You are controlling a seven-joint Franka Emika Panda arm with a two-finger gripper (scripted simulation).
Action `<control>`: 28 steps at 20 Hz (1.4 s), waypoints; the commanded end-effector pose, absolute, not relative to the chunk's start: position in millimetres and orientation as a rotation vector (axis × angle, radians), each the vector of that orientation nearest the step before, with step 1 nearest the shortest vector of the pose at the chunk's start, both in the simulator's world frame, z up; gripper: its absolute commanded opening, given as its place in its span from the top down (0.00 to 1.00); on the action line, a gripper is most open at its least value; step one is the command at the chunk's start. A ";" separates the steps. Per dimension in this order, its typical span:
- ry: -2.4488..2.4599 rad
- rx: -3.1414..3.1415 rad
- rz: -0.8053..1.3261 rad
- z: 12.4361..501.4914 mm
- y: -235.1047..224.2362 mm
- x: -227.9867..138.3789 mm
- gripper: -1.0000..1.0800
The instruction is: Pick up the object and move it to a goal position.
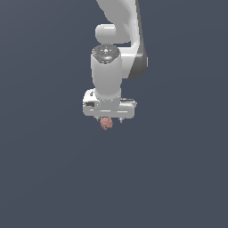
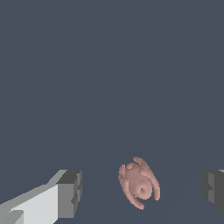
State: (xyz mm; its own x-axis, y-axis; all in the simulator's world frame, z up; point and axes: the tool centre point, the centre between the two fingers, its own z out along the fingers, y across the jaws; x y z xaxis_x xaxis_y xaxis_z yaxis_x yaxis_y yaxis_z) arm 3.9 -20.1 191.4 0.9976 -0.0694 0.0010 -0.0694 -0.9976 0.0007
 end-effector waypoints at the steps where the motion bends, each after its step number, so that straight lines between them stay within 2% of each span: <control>1: -0.101 3.139 0.000 190.1 -20.0 3.1 0.04; 13: 0.103 3.138 0.000 162.6 -28.6 -16.2 0.04; 28: 0.588 3.085 -0.001 104.3 -43.6 -71.0 0.04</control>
